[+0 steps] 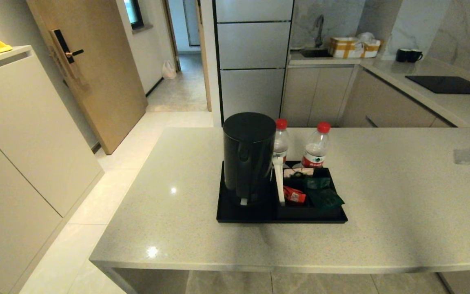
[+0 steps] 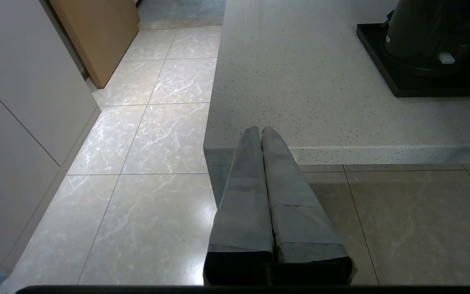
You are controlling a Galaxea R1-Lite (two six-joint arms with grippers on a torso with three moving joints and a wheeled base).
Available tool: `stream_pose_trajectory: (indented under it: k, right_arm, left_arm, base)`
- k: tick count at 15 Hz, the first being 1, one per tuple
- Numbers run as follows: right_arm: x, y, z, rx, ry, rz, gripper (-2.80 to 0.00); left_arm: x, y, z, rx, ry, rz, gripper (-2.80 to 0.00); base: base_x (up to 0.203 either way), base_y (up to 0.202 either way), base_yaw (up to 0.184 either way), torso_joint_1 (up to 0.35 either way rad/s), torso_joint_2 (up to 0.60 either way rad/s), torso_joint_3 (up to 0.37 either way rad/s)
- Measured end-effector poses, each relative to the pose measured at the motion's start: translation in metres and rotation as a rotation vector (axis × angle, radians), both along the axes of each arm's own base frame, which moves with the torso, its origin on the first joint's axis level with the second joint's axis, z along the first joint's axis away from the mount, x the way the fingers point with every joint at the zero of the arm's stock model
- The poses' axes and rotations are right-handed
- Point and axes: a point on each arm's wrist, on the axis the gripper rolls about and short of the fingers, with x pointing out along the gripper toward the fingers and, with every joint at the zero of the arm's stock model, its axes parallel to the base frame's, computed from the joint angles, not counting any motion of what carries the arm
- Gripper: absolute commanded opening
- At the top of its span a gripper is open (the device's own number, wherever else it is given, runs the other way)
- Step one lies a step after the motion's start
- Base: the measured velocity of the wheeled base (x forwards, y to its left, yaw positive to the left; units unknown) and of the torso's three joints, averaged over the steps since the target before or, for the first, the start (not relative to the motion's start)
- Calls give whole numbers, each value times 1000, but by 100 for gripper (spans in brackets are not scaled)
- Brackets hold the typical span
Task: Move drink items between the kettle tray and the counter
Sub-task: Pick up the bottled water
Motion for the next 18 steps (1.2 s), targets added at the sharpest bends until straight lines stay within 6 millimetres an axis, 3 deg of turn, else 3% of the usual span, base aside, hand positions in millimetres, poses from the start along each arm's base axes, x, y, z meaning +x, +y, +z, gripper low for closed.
stream_pose_trajectory:
  k: [5,7,9,13,18]
  right_arm:
    - [-118,-52,-9,-81,-150,-312,-280]
    - [-162,-58,-21,-92,-202,-429,-280]
    - [-193,-57,-39,-129,-228,-466,-280]
    - [-224,-53,-60,-114,-295,-436,-280]
    - [-242,-53,-121,-197,-340,-328,-280]
  left_arm:
    - [0,0,0,0,0,0,-280]
    - [0,0,0,0,0,0,-280]
    - [0,0,0,0,1,0,-280]
    - [0,0,0,0,0,0,-280]
    - [0,0,0,0,0,0,-280]
  base:
    - [0,0,0,0,0,0]
    - [0,0,0,0,0,0]
    - [0,0,0,0,0,0]
    - [0,0,0,0,0,0]
    - [0,0,0,0,0,0]
